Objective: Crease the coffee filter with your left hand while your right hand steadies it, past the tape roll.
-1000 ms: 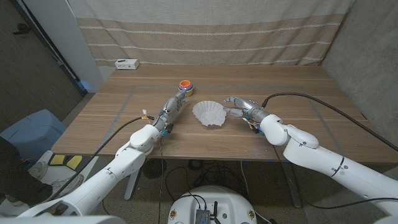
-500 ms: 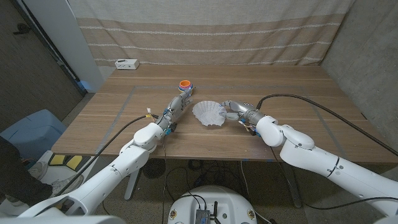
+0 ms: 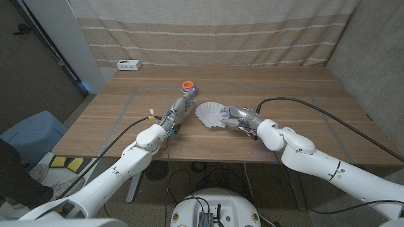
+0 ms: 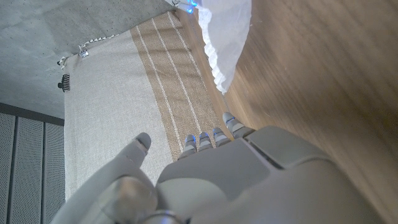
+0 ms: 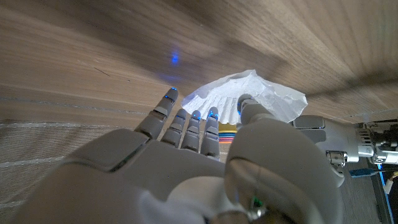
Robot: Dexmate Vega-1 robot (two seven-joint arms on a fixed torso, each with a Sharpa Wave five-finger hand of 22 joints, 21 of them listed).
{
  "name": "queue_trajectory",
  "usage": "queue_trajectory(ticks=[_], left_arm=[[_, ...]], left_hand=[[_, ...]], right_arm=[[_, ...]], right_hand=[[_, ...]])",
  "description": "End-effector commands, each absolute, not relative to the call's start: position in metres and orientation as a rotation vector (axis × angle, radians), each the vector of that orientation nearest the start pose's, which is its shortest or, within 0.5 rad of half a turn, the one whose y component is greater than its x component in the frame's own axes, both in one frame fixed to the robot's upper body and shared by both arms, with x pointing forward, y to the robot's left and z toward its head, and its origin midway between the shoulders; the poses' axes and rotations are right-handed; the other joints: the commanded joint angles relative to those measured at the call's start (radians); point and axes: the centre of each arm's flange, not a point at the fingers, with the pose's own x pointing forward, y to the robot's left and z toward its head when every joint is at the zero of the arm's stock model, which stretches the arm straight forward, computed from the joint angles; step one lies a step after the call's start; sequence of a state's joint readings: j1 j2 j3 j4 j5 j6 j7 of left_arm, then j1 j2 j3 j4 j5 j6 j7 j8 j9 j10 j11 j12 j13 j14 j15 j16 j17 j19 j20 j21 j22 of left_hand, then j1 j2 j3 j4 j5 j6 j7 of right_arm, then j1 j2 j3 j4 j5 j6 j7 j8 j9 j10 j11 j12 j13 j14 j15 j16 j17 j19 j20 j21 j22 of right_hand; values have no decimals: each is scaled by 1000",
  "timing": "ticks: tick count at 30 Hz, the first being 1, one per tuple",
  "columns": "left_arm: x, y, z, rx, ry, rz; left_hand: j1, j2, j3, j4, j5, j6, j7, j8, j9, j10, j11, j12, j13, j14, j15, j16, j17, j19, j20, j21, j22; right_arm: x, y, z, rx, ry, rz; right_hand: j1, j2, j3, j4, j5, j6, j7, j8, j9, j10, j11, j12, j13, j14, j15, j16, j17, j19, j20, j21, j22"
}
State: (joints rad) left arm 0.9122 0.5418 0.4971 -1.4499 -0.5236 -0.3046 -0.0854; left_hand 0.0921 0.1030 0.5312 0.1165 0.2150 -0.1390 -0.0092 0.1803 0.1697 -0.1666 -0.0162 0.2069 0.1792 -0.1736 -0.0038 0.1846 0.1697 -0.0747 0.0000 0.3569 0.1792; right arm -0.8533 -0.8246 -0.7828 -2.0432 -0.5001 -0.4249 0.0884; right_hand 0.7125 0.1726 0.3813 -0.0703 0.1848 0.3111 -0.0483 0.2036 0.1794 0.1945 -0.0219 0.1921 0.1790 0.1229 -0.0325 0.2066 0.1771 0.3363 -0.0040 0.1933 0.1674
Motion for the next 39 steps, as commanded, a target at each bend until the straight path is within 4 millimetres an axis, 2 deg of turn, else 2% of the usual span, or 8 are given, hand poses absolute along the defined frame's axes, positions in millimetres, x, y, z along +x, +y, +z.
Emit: queue_trajectory(ticks=[1, 10, 17, 30, 31, 39], left_arm=[[613, 209, -62, 145, -596, -426], [610, 211, -63, 165, -576, -438], [611, 202, -64, 187, -559, -483], [614, 142, -68, 95, -564, -613], [615, 138, -68, 82, -568, -622], [614, 114, -66, 8, -623, -648]], left_hand=[[11, 40, 8, 0, -4, -8, 0, 0, 2, -8, 4, 0, 2, -22, -2, -2, 5, -5, 1, -4, 2], [12, 38, 8, -1, -5, -9, 3, -1, 2, -8, 5, -1, 2, -21, -3, -2, 5, 1, -8, -5, 2], [29, 36, 15, -19, -10, -4, 11, 2, 2, -2, 8, -1, 2, -17, 0, -3, 2, 7, -6, -8, 1], [64, 67, 43, -41, -14, -30, 14, -8, 2, -12, 10, -9, 2, -22, 7, -7, 0, 3, 4, -20, 1], [66, 68, 46, -42, -15, -39, 15, -10, 2, -14, 9, -9, 2, -22, 7, -7, 0, 3, 4, -21, 1], [75, 67, 56, -43, -20, -83, 3, -14, 2, -40, -8, -18, 2, -41, -2, -11, 2, -6, -2, -32, 3]], right_arm=[[558, -133, -68, -1425, -461, 257], [570, -142, -75, -1402, -376, 263], [578, -150, -77, -1384, -336, 247], [584, -157, -80, -1375, -313, 250], [584, -157, -80, -1375, -314, 250], [587, -161, -84, -1367, -313, 254]], right_hand=[[13, -1, 3, -8, -1, 7, -1, -2, 4, 4, -11, -3, 2, 7, -12, -5, 3, 3, -11, 1, 3], [15, 1, 3, -10, -2, 6, -1, -4, 4, 5, -8, -3, 2, 8, -12, -5, 4, 3, -12, 1, 3], [9, 5, 1, -5, -4, 6, 0, -5, 4, 6, -7, -3, 3, 9, -12, -4, 7, 4, -11, 2, 3], [5, 7, -1, -3, -5, 7, 6, -7, 5, 5, -9, -5, 3, 9, -12, -3, 9, 5, -11, 2, 4], [4, 7, -2, -3, -5, 8, 6, -7, 5, 7, -2, -4, 3, 9, -12, -3, 9, 5, -12, 2, 4], [4, 8, -2, -4, -5, 9, 9, -7, 5, 8, -2, -4, 3, 9, -12, -3, 9, 6, -12, 2, 4]])
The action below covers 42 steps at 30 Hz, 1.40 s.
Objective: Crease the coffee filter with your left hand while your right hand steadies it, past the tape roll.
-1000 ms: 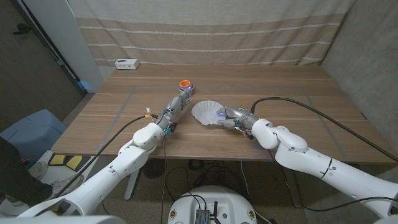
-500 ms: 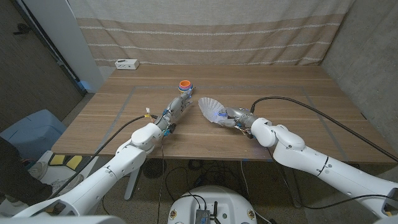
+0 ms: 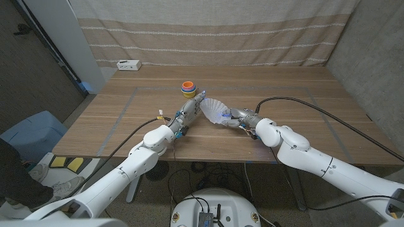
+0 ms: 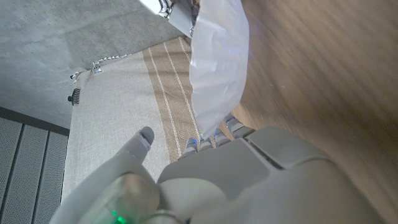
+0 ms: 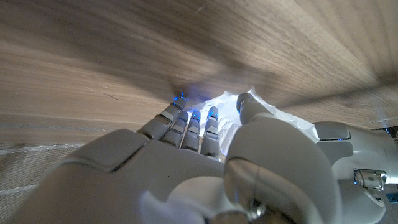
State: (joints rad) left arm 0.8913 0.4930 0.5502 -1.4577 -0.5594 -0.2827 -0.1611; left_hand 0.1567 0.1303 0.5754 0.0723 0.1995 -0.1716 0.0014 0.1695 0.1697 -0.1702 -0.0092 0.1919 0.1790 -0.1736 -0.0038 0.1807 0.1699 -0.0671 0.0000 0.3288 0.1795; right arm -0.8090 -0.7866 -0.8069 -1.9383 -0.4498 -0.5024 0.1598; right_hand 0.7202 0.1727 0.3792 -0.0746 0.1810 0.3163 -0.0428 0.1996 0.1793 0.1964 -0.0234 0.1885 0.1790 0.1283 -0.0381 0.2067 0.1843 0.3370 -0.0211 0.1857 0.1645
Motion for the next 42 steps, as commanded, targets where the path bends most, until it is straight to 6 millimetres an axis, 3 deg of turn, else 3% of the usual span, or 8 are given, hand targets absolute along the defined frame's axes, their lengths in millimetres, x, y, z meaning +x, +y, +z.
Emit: queue_trajectory(ticks=[1, 17, 26, 42], left_arm=[[614, 111, -65, 8, -630, -650], [610, 78, -55, 9, -646, -734], [619, 80, -59, 66, -534, -762], [636, 76, -61, 85, -580, -787]], left_hand=[[10, 40, 12, 1, -5, -52, -8, -3, 2, -40, -16, -4, 2, -42, -3, -7, 2, -15, -3, -5, 2], [16, 40, 20, 1, -7, -67, -12, 1, 2, -63, -30, -7, 2, -64, -8, -9, 2, -24, -13, -15, 3], [-7, 25, 6, 25, -11, -101, -13, -1, 2, -95, -24, -10, 3, -90, -11, -7, 10, -38, -20, -28, 5], [-34, 8, -13, 46, -7, -48, -22, 20, 1, -52, -25, 10, 2, -57, -12, 7, 8, -3, -14, -23, 5]], right_arm=[[587, -162, -84, -1367, -311, 254], [588, -167, -84, -1353, -317, 256], [587, -169, -83, -1341, -322, 255], [581, -171, -78, -1297, -347, 267]], right_hand=[[-4, 8, 1, 0, -1, 3, 3, -3, 5, 5, -3, -1, 3, 4, -7, -3, 2, 5, 5, 10, 7], [-2, 9, 2, -3, -1, 8, 7, -3, 5, 9, -3, -1, 3, 6, -7, -2, 2, 7, 5, 10, 7], [-1, 9, 2, -4, -1, 10, 8, -3, 5, 11, -2, 0, 4, 8, -7, -2, 2, 8, 5, 10, 7], [-1, 10, 2, -5, -1, 14, 10, -3, 6, 20, 3, 1, 4, 18, -6, 1, 3, 20, 7, 14, 7]])
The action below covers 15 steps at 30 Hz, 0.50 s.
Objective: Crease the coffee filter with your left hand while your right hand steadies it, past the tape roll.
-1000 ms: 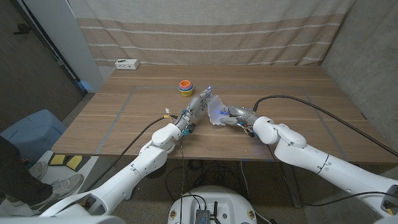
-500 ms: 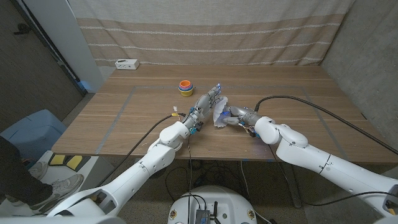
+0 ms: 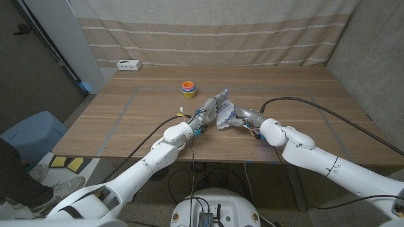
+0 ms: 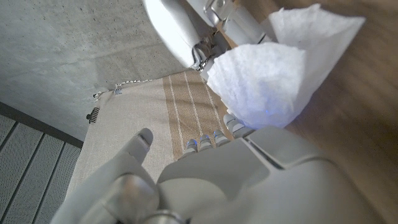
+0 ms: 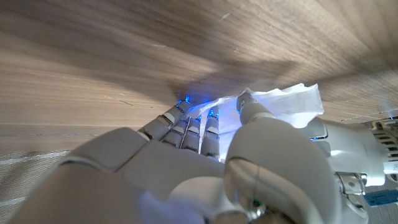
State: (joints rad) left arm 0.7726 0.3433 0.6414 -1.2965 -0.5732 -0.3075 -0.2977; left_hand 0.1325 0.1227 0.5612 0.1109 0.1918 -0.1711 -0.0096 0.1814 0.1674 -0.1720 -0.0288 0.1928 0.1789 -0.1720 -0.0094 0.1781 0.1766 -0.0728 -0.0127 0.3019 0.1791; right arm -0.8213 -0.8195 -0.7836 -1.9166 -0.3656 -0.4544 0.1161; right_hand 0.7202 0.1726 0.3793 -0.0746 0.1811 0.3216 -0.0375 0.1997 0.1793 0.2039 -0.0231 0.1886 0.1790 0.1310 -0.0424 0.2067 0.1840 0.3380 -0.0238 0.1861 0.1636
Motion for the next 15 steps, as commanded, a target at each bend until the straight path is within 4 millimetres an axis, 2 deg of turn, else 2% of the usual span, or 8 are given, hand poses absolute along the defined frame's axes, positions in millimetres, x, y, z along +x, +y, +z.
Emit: queue_trajectory(ticks=[1, 9, 15], left_arm=[[636, 75, -61, 87, -580, -789], [635, 70, -58, 118, -554, -788], [634, 69, -61, 114, -518, -772]], left_hand=[[-10, 14, 1, 8, 1, -44, -12, 9, 3, -48, -6, 10, 2, -56, -7, 10, 1, 4, 0, 3, 5], [-15, 5, -5, 8, 2, -45, -16, 4, 3, -59, -8, 4, 2, -63, -8, 5, 0, -7, 3, -5, 5], [-22, -3, -12, 9, 3, -59, -13, -3, 3, -75, -7, -1, 2, -79, -7, -1, 0, -20, 6, -14, 5]], right_arm=[[581, -171, -79, -1299, -344, 268], [574, -182, -71, -1240, -386, 246], [565, -195, -59, -1203, -431, 188]], right_hand=[[-1, 10, 2, -5, -1, 9, 5, -3, 6, 13, 5, 1, 4, 16, -1, 1, 3, 23, 12, 15, 8], [-3, 10, 1, -5, -1, 17, 8, -1, 6, 20, 10, 3, 4, 28, 3, 5, 4, 35, 15, 18, 8], [-24, 7, -8, 9, -3, 26, 9, 0, 6, 28, 20, 4, 4, 42, 8, 11, 8, 44, 20, 20, 8]])
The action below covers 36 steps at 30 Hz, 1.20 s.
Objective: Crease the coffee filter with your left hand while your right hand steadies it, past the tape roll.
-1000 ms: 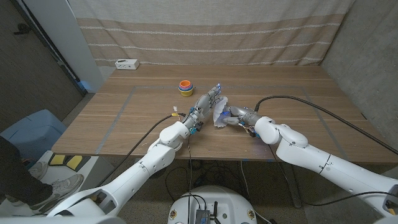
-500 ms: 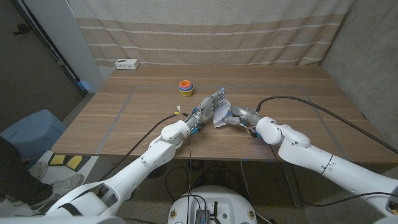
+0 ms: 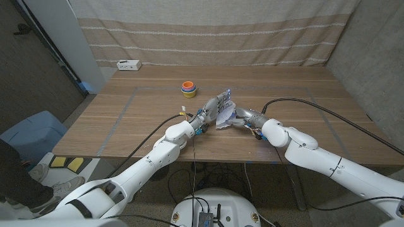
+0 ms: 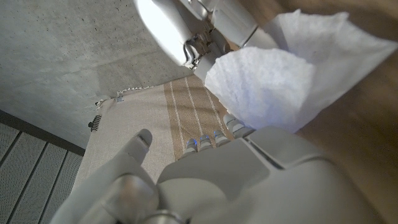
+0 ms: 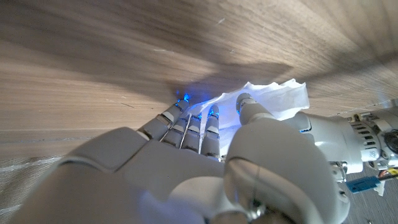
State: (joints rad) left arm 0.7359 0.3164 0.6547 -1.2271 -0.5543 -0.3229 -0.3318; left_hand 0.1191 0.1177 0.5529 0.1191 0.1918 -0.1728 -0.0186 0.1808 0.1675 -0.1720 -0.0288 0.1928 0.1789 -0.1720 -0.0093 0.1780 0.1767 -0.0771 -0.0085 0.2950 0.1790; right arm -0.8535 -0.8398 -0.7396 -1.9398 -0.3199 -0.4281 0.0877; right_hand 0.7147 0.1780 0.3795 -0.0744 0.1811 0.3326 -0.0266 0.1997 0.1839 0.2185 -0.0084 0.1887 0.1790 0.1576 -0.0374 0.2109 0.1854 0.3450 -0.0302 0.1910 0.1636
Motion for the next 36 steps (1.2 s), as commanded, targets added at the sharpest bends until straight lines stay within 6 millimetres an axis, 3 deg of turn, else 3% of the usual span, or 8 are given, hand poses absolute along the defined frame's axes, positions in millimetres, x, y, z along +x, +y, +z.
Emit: queue_trajectory(ticks=[1, 5, 9, 19, 24, 27, 28, 36], left_arm=[[634, 69, -61, 116, -515, -770], [633, 67, -60, 121, -500, -768], [633, 65, -60, 123, -501, -772], [634, 57, -56, 148, -486, -770], [636, 53, -53, 153, -474, -777], [639, 50, -52, 151, -467, -784], [639, 47, -52, 154, -461, -790], [644, 44, -54, 144, -424, -798]], left_hand=[[-9, 0, -5, 1, 3, -59, -4, -3, 3, -78, -6, -2, 2, -83, -5, -2, 0, -18, 2, -8, 6], [-12, -2, -7, 1, 3, -66, 0, -5, 3, -85, -6, -4, 2, -90, -5, -3, 0, -26, 5, -13, 6], [-13, -3, -9, 1, 3, -67, -1, -5, 3, -88, -7, -4, 2, -93, -5, -3, -1, -27, 5, -15, 6], [-18, -10, -14, 1, 3, -74, 2, -6, 3, -95, -1, -5, 2, -101, -6, -4, -1, -30, 7, -19, 6], [-20, -13, -17, 1, 4, -73, 2, -5, 3, -93, -2, -3, 2, -98, -4, -2, -1, -27, 12, -19, 6], [-23, -15, -19, 1, 4, -72, 3, -4, 3, -90, 6, -1, 3, -96, 4, 0, -1, -26, 18, -20, 7], [-23, -15, -20, 2, 4, -72, 3, -4, 3, -89, 8, -1, 3, -95, 6, 1, -1, -25, 21, -20, 7], [-37, -34, -36, 3, 4, -69, -11, -2, 4, -76, 24, 6, 3, -80, 28, 6, 0, -21, 52, -23, 8]], right_arm=[[562, -198, -56, -1193, -444, 175], [550, -215, -45, -1165, -491, 81], [539, -234, -34, -1156, -514, -39], [526, -260, -26, -1108, -551, -179], [518, -256, -24, -1120, -624, -197], [513, -249, -24, -1140, -669, -202], [511, -245, -24, -1153, -682, -201], [508, -231, -22, -1195, -652, -115]], right_hand=[[-22, 0, -10, 11, -3, 15, -2, 0, 1, 15, 8, 4, 4, 16, 2, 7, 7, 38, 27, 15, 8], [-47, -17, -25, 17, -3, 26, 0, 1, 1, 35, 20, 10, 4, 27, 12, 8, 6, 45, 40, 15, 8], [-36, -27, -18, -2, 1, 45, 0, 4, 0, 57, 19, 14, 3, 49, 15, 6, -2, 58, 51, 17, 8], [-27, -3, -2, -9, 4, 65, -4, 5, 0, 72, 7, 12, 3, 78, 3, 12, 1, 91, 76, 26, 9], [0, 11, 23, -25, 3, 128, 3, 19, 0, 128, 6, 24, 3, 117, -6, 22, 3, 109, 52, 27, 10], [26, 9, 48, -40, 0, 233, 4, 41, 2, 206, 6, 37, 5, 189, -22, 42, 7, 140, 37, 32, 11], [27, 9, 50, -40, -1, 247, 2, 42, 1, 227, -4, 42, 6, 206, -29, 48, 9, 148, 35, 34, 12], [74, 0, 70, -77, -3, 374, 0, 59, 0, 333, -1, 56, 9, 303, -46, 81, 17, 175, 29, 35, 14]])
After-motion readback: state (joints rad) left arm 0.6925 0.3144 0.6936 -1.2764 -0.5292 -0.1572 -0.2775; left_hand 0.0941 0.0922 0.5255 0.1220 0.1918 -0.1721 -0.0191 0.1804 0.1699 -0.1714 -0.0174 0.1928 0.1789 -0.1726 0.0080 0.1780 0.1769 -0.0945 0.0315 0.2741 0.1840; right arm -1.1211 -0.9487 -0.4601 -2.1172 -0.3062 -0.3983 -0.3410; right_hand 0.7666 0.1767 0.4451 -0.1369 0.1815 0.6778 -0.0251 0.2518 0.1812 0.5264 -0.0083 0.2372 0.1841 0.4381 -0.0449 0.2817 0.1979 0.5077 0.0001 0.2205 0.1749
